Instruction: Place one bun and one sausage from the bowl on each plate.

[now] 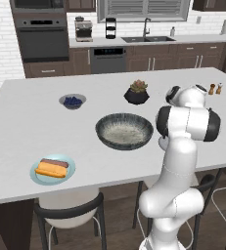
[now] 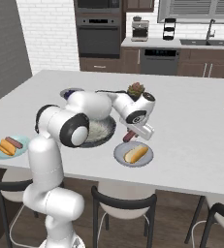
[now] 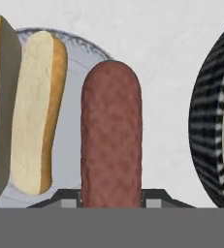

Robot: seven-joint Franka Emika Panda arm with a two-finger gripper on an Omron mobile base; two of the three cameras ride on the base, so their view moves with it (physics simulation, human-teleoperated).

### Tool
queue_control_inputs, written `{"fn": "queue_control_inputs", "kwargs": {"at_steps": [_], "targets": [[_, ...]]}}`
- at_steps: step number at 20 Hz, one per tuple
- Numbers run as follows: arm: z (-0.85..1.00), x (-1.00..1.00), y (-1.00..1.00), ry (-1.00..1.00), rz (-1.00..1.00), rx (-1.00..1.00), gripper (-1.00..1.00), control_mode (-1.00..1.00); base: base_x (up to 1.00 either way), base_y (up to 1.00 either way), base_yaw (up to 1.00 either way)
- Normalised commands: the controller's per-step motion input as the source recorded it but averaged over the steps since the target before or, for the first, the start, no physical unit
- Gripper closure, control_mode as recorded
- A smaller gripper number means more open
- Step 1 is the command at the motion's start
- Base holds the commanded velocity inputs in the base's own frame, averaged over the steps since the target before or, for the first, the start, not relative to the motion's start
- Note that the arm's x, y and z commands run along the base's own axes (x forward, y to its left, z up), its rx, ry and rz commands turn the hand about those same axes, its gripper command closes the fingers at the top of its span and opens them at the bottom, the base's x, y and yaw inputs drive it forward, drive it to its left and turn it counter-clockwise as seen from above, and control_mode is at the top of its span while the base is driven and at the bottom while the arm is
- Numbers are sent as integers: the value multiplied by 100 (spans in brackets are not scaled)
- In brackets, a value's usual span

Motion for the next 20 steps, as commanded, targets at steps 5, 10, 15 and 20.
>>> {"fn": "queue_control_inputs", "kwargs": {"at_steps": [5, 10, 15, 20], "targets": [[-41, -52, 25, 0, 5, -2, 100, -100, 0, 0, 0], [-31, -18, 30, 6, 0, -6, 100, -100, 0, 0, 0], [-31, -4, -3, 0, 0, 1, 100, -100, 0, 0, 0], [-10, 5, -11, 0, 0, 3, 100, -100, 0, 0, 0]]}}
